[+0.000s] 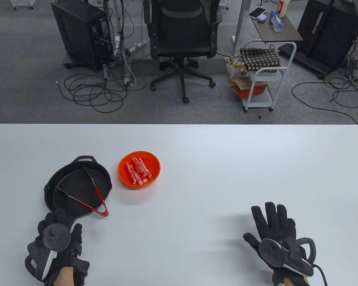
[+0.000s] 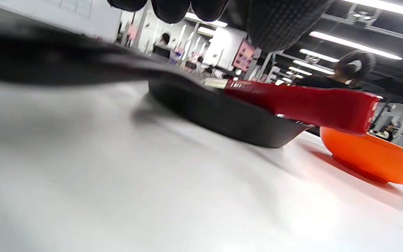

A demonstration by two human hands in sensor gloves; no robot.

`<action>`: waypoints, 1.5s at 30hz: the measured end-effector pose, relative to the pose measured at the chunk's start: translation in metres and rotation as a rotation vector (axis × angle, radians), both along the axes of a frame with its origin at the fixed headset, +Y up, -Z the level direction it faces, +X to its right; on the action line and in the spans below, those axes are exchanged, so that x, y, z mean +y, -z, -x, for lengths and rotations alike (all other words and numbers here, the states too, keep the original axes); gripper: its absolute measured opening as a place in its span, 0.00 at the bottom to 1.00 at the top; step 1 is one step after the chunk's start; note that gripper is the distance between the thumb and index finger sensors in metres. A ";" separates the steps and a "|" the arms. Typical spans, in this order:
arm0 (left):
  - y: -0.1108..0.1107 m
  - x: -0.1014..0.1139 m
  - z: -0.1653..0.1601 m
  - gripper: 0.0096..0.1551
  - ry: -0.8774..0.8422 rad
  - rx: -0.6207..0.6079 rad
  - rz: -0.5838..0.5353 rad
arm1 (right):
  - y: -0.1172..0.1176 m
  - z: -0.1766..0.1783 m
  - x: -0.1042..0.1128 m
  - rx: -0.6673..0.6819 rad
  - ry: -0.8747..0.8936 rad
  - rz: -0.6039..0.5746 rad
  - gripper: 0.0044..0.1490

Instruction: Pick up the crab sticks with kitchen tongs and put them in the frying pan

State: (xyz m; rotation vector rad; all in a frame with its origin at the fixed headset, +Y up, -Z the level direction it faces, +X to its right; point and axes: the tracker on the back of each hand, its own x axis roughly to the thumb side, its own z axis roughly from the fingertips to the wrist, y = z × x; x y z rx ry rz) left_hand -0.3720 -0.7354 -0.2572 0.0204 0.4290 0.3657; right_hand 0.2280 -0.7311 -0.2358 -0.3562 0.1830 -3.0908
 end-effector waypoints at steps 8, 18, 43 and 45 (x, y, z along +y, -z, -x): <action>0.006 -0.017 0.007 0.47 0.083 0.171 0.083 | 0.000 -0.001 0.000 -0.009 0.000 0.006 0.52; 0.011 -0.022 0.009 0.31 -0.004 0.177 0.094 | 0.000 0.000 0.000 -0.011 -0.007 0.014 0.52; 0.000 0.043 -0.083 0.29 0.029 0.136 -0.067 | 0.001 -0.001 0.001 -0.017 -0.001 0.011 0.52; 0.001 0.049 -0.103 0.29 0.022 0.100 -0.077 | 0.001 -0.001 0.001 -0.019 0.004 0.012 0.52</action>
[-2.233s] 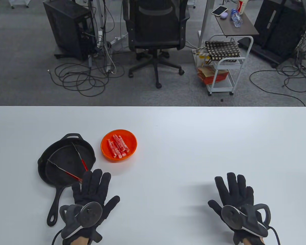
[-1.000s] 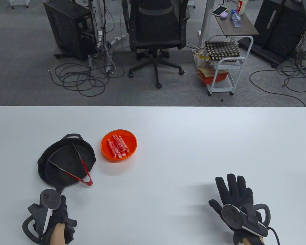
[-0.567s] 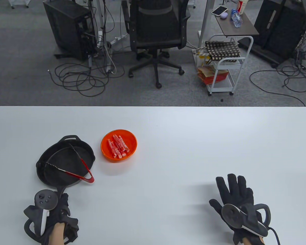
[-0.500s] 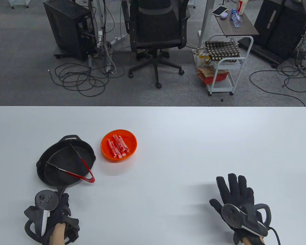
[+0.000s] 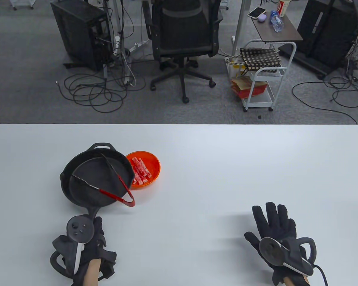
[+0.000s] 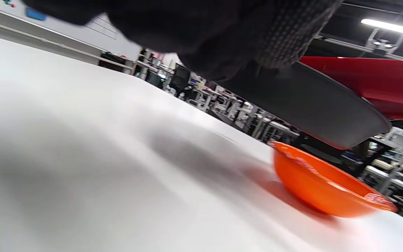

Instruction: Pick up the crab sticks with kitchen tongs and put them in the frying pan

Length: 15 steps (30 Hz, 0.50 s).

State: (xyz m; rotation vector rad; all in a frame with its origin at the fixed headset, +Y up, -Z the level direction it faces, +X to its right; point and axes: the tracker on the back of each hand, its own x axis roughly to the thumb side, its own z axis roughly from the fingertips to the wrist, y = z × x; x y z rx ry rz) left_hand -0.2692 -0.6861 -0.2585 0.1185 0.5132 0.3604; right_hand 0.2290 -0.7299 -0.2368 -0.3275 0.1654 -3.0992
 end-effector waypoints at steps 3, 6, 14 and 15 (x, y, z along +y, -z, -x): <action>0.003 0.009 -0.035 0.29 -0.019 -0.068 -0.014 | 0.000 -0.001 0.000 -0.002 0.008 0.000 0.52; 0.005 0.016 -0.073 0.29 -0.007 -0.137 -0.009 | 0.000 -0.001 0.000 -0.011 0.004 -0.004 0.52; 0.003 0.003 -0.150 0.30 -0.085 -0.276 0.031 | 0.001 -0.004 -0.001 -0.038 -0.001 -0.001 0.52; 0.002 -0.001 -0.160 0.30 -0.080 -0.293 0.041 | 0.001 -0.004 -0.001 -0.038 0.000 -0.003 0.52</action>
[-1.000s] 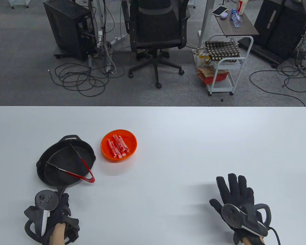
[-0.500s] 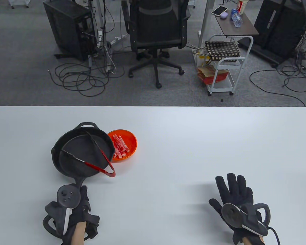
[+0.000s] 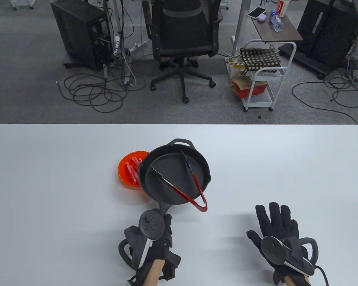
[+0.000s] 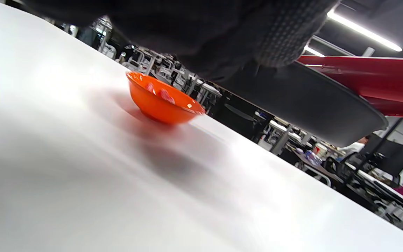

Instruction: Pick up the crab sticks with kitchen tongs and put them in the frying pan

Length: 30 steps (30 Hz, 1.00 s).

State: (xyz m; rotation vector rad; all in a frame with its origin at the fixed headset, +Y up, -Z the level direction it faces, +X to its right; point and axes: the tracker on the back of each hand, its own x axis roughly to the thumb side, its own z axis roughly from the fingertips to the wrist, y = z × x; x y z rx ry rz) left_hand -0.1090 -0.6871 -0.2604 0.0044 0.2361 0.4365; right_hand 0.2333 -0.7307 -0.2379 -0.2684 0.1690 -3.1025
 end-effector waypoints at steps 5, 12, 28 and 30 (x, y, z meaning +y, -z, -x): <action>-0.005 -0.022 -0.032 0.30 0.037 -0.085 0.049 | 0.000 0.000 -0.001 0.002 0.003 -0.004 0.52; -0.005 -0.043 -0.050 0.30 0.096 -0.149 0.101 | 0.001 0.000 -0.001 0.003 0.011 0.000 0.51; -0.007 -0.063 -0.046 0.32 0.026 -0.093 0.208 | 0.000 -0.001 -0.002 -0.009 0.019 0.011 0.52; -0.007 -0.065 -0.048 0.34 -0.013 -0.114 0.243 | -0.001 -0.001 -0.003 -0.012 0.020 0.015 0.51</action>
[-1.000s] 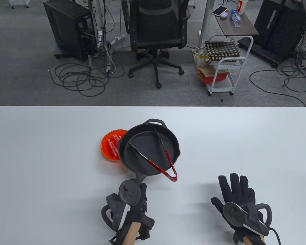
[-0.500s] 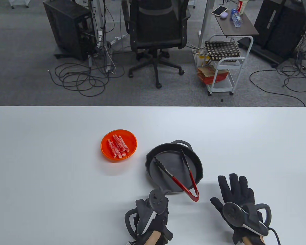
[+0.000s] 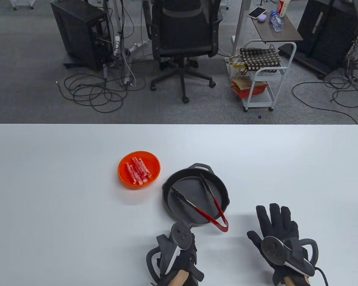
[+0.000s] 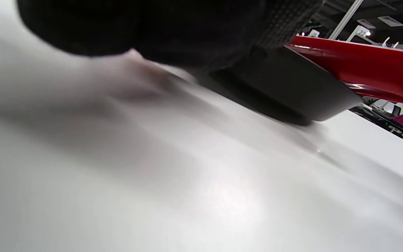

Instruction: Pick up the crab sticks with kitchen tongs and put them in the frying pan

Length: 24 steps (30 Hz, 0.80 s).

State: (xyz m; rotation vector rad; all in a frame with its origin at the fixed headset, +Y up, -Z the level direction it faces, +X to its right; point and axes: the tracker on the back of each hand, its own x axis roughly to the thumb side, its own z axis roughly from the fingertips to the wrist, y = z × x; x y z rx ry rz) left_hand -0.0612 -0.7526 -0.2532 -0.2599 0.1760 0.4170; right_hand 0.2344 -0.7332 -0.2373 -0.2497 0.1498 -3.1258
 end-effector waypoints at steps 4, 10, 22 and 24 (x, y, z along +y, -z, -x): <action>0.000 -0.005 -0.002 0.35 -0.088 -0.035 0.072 | 0.000 0.000 0.000 -0.005 0.000 0.007 0.52; 0.001 -0.007 0.001 0.43 -0.140 -0.057 0.100 | 0.000 0.000 0.000 -0.007 -0.001 0.016 0.51; -0.004 0.035 0.004 0.43 0.085 -0.163 -0.116 | 0.000 0.000 0.000 -0.007 -0.008 0.031 0.51; -0.007 0.044 0.003 0.43 0.138 -0.262 -0.154 | 0.000 0.000 0.000 -0.008 -0.007 0.033 0.51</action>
